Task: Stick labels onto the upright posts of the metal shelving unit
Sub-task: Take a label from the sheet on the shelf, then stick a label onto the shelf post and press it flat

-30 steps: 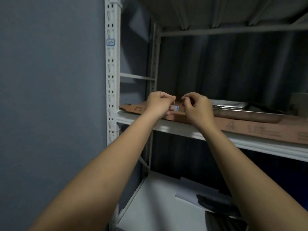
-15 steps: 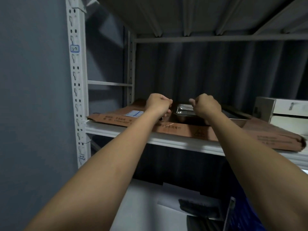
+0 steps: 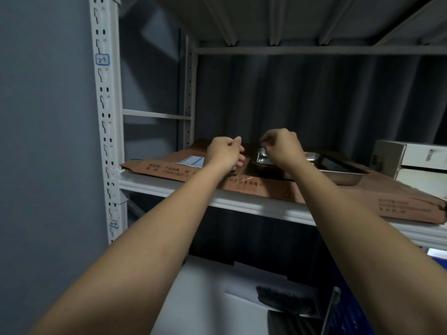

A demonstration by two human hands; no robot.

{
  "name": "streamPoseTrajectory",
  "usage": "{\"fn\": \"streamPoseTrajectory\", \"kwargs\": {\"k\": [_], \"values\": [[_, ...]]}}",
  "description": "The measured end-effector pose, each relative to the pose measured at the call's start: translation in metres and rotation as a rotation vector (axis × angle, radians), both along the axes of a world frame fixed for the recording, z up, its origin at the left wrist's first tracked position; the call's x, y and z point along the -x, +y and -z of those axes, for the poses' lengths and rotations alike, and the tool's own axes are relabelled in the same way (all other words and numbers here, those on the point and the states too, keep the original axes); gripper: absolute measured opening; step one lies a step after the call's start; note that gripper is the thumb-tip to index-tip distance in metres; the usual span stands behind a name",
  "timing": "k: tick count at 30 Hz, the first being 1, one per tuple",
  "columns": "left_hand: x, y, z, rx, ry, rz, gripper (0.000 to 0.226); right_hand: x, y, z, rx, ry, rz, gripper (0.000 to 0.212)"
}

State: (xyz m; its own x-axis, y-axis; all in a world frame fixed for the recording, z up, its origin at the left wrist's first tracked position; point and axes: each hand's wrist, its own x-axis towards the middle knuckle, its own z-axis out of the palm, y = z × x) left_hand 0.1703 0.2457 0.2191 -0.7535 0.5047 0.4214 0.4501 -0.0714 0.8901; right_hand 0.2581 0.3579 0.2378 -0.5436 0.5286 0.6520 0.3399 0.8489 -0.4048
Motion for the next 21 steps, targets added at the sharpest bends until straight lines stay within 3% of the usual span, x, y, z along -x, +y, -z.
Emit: {"fn": "streamPoseTrajectory", "kwargs": {"k": [3, 7, 9, 12, 16, 21], "values": [[0.01, -0.011, 0.007, -0.025, 0.02, -0.048, 0.014, 0.011, -0.018, 0.003, -0.033, 0.048, -0.07, 0.022], [0.026, -0.033, 0.015, -0.034, 0.154, -0.145, 0.019, 0.03, -0.045, 0.009, -0.128, 0.037, -0.16, 0.017], [0.034, -0.049, 0.02, -0.029, 0.183, -0.175, 0.007, 0.04, -0.062, 0.015, -0.165, 0.039, -0.241, 0.007], [0.056, -0.081, 0.034, -0.043, 0.139, -0.283, 0.018, 0.065, -0.099, 0.029, -0.188, 0.099, -0.35, 0.007], [0.086, -0.132, 0.06, -0.01, 0.125, -0.447, 0.009, 0.102, -0.141, 0.061, -0.185, 0.124, -0.422, 0.012], [0.132, -0.182, 0.11, 0.028, 0.054, -0.506, 0.016, 0.149, -0.175, 0.123, -0.043, 0.029, -0.513, 0.011]]}}
